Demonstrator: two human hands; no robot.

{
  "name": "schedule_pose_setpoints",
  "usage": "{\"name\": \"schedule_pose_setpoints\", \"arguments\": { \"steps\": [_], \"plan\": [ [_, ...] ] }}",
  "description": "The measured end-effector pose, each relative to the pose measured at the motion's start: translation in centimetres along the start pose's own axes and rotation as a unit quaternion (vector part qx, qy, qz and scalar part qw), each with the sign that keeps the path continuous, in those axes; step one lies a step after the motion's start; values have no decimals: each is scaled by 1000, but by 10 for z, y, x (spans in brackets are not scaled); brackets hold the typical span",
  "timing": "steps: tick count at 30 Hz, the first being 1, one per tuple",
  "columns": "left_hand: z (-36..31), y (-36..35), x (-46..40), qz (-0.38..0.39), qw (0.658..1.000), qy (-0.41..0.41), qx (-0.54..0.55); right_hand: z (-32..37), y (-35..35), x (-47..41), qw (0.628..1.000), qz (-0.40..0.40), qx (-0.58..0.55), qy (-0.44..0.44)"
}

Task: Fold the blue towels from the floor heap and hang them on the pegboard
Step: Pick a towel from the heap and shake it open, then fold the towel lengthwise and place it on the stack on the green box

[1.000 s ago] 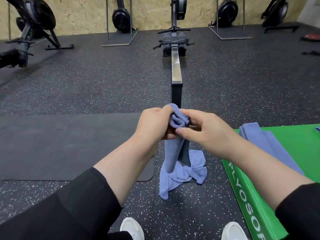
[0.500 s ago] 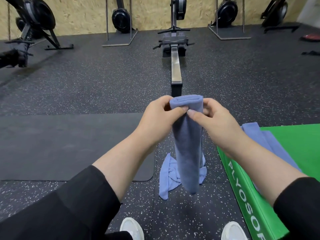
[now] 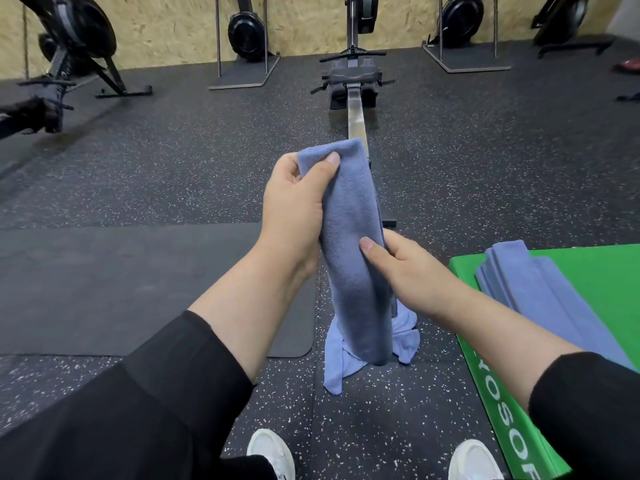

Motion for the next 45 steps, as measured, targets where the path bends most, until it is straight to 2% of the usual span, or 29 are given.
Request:
{"name": "schedule_pose_setpoints", "arguments": {
  "steps": [2,5,7,9,12,15,22,25,31,37,45],
  "plan": [
    [9,2,-4,6,999,44,18,0,1,0,1000,-16,12,7],
    [37,-2,1,57,988,142,-37,-3,5,0,1000,-27,1,0],
    [48,-1,3,56,984,166,-43,-7,9,1,999,-32,1,-12],
    [46,3,0,36,986,160,-17,-10,10,4,1000,-12,-7,-25],
    [39,7,-10,18,988,148,29,-17,-1,13,995,72,-21,-61],
    [39,10,-17,10,987,148,54,-29,-5,23,988,113,-23,-106],
    [49,3,-23,-1,988,139,66,-46,21,41,982,119,-88,-117],
    [56,-6,-25,-10,988,140,67,-57,35,48,982,116,-83,-125],
    [74,-51,-29,-1,983,161,87,-69,94,74,984,57,-73,-150],
    [111,-148,-42,52,974,208,76,-86,199,122,984,-53,-38,-163],
    [214,-290,-23,119,960,245,-63,-176,294,223,952,-175,-88,-237]
  ]
}}
Point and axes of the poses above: each hand's wrist, its own x-axis away from the middle knuckle, its own y-axis out of the back of the hand, z = x × y, the point moved 8 cm from there along -x, towards the middle knuckle, and after that the axes turned 2 degrees about x, right-handed, at the moved point
